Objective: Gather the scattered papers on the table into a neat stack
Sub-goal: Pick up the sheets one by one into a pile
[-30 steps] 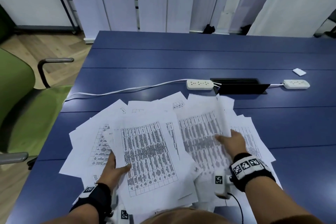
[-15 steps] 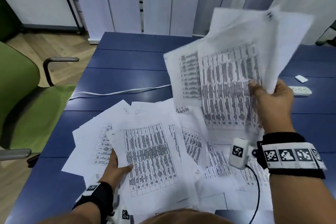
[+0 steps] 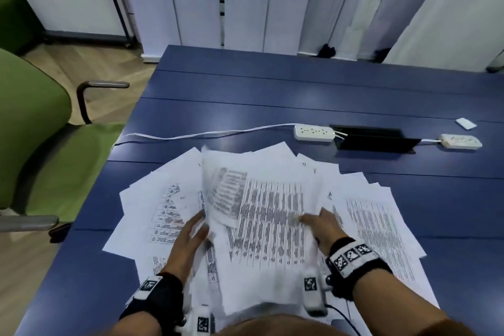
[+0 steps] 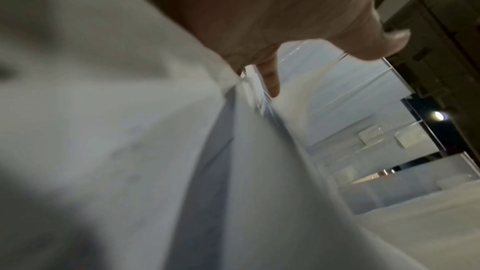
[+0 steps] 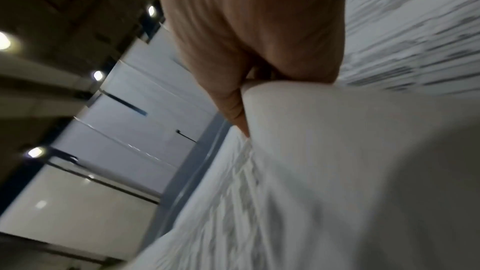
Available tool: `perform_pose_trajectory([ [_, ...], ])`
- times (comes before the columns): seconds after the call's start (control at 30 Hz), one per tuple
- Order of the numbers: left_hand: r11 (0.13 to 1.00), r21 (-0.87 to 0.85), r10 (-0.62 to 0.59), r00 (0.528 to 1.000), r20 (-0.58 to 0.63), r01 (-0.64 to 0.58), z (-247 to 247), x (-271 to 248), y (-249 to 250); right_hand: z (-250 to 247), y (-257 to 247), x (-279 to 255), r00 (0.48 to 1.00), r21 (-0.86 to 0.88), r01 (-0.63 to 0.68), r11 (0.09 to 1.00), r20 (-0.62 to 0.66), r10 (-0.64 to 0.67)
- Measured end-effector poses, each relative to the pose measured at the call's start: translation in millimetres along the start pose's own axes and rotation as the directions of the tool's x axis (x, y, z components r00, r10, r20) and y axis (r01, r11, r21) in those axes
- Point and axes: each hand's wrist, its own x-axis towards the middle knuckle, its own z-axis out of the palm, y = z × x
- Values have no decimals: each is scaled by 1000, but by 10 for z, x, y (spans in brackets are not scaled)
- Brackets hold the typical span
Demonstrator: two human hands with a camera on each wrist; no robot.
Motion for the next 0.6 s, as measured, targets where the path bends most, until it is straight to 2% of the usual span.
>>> perform_pose_trajectory([
  [0.1,987,40,-159,986,47,157,40,43,132,-26,226,83,982,-96,-113,989,138,126],
  [0.17,961,32,-276,961,-16,276,38,141,140,-86,254,102,976,-161,-117,980,164,144],
  [0.23,942,25,-328,935,-136,334,-37,261,62,-157,246,126,981,-184,-88,979,154,117],
  [0.3,953,51,-287,944,-161,298,-92,350,-9,-215,213,145,988,-157,-51,986,133,73],
  [0.4,959,-3,-278,942,-185,283,-75,337,33,-340,181,212,1000,-89,-11,996,3,11],
  [0.5,915,88,-373,909,-187,394,-189,394,20,-549,155,342,994,-92,22,996,-106,-31],
  [0.6,884,179,-395,896,-204,431,-275,447,61,-718,63,474,991,-212,39,977,-118,-65],
])
